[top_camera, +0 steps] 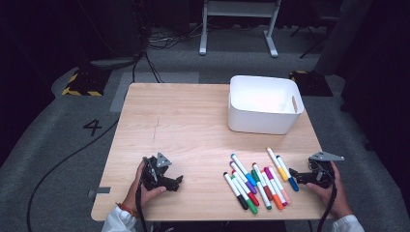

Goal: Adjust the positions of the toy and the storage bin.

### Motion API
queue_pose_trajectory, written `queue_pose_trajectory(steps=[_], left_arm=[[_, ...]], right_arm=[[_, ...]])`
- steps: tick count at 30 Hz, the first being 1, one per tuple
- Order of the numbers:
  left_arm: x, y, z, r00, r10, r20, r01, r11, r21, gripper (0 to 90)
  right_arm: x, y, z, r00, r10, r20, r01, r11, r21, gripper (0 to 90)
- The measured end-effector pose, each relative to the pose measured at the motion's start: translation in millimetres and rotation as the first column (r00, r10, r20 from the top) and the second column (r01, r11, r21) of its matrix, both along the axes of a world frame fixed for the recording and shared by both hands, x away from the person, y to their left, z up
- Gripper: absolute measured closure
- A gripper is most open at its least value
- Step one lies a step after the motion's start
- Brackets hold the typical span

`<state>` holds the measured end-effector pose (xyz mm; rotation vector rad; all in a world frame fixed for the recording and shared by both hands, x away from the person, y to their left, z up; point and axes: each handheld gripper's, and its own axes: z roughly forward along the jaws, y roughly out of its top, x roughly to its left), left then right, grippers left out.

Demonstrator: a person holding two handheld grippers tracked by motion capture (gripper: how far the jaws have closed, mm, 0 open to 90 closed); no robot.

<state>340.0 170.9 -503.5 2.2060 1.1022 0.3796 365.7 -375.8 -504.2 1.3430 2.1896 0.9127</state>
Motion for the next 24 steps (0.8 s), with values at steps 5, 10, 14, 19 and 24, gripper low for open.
queue_pose_trajectory(steps=[5, 10, 14, 19, 24], left_arm=[[-6.1, -3.1, 0.1, 0.9994, -0.035, 0.001, 0.035, 0.9994, 0.0, 0.0], [-17.1, -21.4, 0.3, 0.9942, -0.107, -0.005, 0.107, 0.9942, -0.001, 0.1], [-30.0, -53.7, 1.1, 0.9849, -0.172, -0.021, 0.172, 0.9851, -0.001, 0.3], [-44.7, -102.3, 1.7, 0.9611, -0.275, -0.021, 0.276, 0.9613, 0.004, 0.3], [-47.2, -144.6, 2.0, 0.9402, -0.339, -0.032, 0.339, 0.9407, -0.003, 0.3]], right_arm=[[0.0, 0.0, 0.0, 1.0, 0.0, 0.0, 0.0, 1.0, 0.0, 1.0], [-0.1, 0.1, 0.0, 1.0, -0.001, -0.001, 0.001, 1.0, 0.0, 1.0], [0.0, 0.0, 0.0, 1.0, 0.0, 0.0, 0.0, 1.0, 0.0, 1.0], [-0.1, 0.1, 0.1, 1.0, -0.001, -0.001, 0.001, 1.0, 0.0, 1.0], [1.5, 0.7, 0.0, 1.0, 0.002, 0.001, -0.002, 1.0, -0.004, 1.0]])
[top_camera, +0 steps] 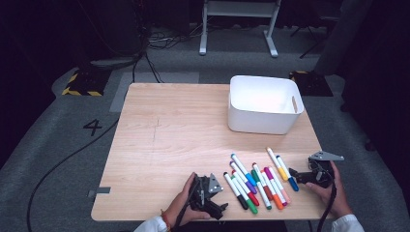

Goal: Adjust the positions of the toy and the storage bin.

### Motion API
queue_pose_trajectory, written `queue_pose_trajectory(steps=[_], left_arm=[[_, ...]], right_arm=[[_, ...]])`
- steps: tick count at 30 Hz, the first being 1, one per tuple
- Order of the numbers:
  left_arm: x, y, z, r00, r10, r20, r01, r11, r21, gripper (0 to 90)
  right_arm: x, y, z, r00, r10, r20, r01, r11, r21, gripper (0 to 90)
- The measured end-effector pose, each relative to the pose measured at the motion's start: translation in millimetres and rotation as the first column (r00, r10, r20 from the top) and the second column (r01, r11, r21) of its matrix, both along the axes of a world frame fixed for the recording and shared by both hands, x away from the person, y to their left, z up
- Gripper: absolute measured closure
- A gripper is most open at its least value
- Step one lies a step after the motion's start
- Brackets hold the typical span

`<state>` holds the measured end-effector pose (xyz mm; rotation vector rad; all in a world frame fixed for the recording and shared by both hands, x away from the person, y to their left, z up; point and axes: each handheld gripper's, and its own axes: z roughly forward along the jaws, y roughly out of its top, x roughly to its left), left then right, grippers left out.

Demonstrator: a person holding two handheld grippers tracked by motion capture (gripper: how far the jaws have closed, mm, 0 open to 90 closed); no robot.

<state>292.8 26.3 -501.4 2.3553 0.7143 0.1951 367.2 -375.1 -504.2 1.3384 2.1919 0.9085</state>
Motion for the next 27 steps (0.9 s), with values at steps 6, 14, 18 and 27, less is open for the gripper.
queue_pose_trajectory(steps=[6, 14, 18, 27], left_arm=[[19.9, -17.4, -1.5, 0.9993, 0.018, 0.032, -0.017, 0.9997, -0.018, 0.3], [44.9, -17.3, -1.7, 0.9965, 0.083, 0.012, -0.083, 0.9964, -0.017, 0.3], [50.6, -19.1, -0.6, 0.9943, 0.106, 0.013, -0.106, 0.9944, -0.001, 0.3], [61.1, -24.7, -0.4, 0.9872, 0.158, 0.022, -0.158, 0.9874, 0.002, 0.3]], right_arm=[[0.5, 1.9, 0.1, 0.9999, 0.013, 0.006, -0.013, 1.0, 0.004, 3.6], [-3.7, 3.7, 0.9, 0.999, 0.039, 0.022, -0.039, 0.999, 0.013, 10.7], [-5.1, 6.3, 1.0, 0.9982, 0.052, 0.028, -0.053, 0.999, 0.012, 13.7], [-7.1, 5.3, 1.5, 0.9979, 0.056, 0.032, -0.056, 0.998, 0.02, 16.4]])
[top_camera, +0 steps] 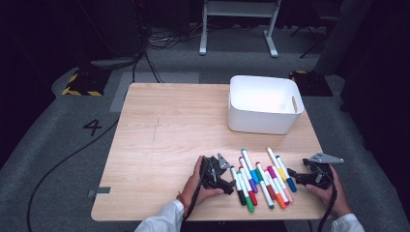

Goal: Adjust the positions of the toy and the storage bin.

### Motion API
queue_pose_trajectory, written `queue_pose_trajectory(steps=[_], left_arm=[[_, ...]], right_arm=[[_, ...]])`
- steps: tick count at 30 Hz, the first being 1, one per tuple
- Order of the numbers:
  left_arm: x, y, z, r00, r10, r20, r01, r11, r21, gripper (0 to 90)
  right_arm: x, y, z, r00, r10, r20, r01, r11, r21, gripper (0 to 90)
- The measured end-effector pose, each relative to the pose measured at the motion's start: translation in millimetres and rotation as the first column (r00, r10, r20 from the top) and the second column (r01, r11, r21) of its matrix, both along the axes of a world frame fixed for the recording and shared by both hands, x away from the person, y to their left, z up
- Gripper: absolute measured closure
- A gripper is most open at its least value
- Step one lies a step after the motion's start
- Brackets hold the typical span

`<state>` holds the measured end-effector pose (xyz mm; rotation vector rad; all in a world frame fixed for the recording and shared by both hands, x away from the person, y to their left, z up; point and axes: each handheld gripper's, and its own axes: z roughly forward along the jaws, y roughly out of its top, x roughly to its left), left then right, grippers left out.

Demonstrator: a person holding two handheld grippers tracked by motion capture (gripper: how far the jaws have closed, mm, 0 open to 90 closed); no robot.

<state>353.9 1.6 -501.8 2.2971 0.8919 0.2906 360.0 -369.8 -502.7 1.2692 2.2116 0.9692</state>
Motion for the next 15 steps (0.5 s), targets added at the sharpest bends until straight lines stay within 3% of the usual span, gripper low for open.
queue_pose_trajectory(steps=[5, 9, 12, 14, 15], left_arm=[[9.6, -4.7, -0.1, 0.9997, -0.008, 0.021, 0.008, 1.0, -0.001, 0.3], [9.0, -6.1, -0.4, 1.0, -0.009, 0.003, 0.009, 0.9999, -0.006, 1.8], [-0.1, -2.3, 1.7, 0.9996, -0.026, 0.01, 0.026, 0.9993, -0.028, 8.4], [-9.0, -0.7, 3.8, 0.9958, -0.091, 0.01, 0.091, 0.9942, -0.057, 19.9], [-13.6, -0.7, 4.5, 0.9946, -0.104, 0.007, 0.104, 0.9926, -0.062, 17.7]], right_arm=[[1.6, -0.6, 0.0, 0.9999, -0.013, -0.001, 0.013, 1.0, -0.006, 14.9], [1.1, -0.9, -0.2, 0.9999, -0.015, 0.006, 0.016, 1.0, -0.011, 14.9], [-0.1, -1.1, -0.1, 0.9998, -0.022, 0.006, 0.022, 1.0, -0.004, 15.0], [-1.6, -3.4, 0.0, 0.9997, -0.025, 0.004, 0.025, 1.0, -0.006, 15.0], [-1.9, -5.1, -0.1, 0.9997, -0.024, 0.005, 0.024, 1.0, -0.012, 15.1]])
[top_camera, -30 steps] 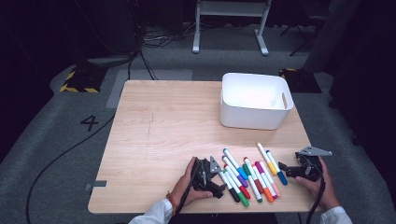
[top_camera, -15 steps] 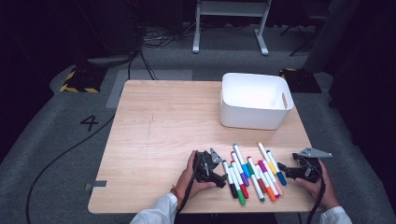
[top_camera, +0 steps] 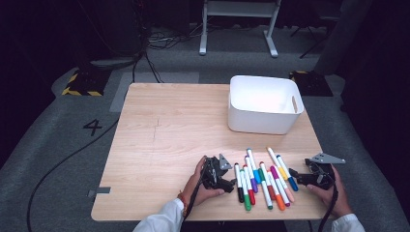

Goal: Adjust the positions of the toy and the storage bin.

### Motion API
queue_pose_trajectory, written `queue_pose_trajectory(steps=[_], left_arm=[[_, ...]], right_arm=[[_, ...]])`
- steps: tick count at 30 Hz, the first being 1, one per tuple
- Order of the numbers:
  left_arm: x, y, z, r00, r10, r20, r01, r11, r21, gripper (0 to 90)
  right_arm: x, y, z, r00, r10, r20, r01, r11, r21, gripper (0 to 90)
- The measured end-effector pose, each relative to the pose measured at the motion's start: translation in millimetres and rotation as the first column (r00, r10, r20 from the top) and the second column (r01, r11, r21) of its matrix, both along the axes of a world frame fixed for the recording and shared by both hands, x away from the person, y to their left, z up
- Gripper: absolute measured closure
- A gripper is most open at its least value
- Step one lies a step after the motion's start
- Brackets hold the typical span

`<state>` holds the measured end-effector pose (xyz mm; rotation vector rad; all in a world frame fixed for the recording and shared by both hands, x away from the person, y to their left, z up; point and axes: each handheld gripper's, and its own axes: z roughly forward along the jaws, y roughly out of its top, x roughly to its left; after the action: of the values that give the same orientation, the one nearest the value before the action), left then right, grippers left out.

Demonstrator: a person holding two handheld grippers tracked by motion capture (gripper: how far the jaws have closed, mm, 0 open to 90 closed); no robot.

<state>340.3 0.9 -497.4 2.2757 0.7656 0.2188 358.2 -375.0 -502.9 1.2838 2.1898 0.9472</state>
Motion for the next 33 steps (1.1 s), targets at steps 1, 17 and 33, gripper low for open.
queue_pose_trajectory(steps=[1, 17, 33], left_arm=[[-6.3, 0.1, 1.5, 0.9998, -0.017, 0.013, 0.017, 0.9998, -0.011, 14.9], [-82.7, -28.9, 6.0, 0.9802, -0.195, 0.034, 0.194, 0.9807, 0.02, 16.0], [-53.4, -49.3, -3.9, 0.9963, -0.033, 0.08, 0.03, 0.999, 0.033, 10.9]], right_arm=[[-0.2, -0.5, 0.0, 1.0, -0.001, -0.002, 0.001, 1.0, 0.004, 15.1], [-0.7, -0.3, -0.2, 1.0, -0.001, -0.002, 0.001, 1.0, 0.006, 15.6], [-0.6, 0.0, -0.2, 1.0, 0.002, -0.001, -0.002, 1.0, 0.006, 15.7]])
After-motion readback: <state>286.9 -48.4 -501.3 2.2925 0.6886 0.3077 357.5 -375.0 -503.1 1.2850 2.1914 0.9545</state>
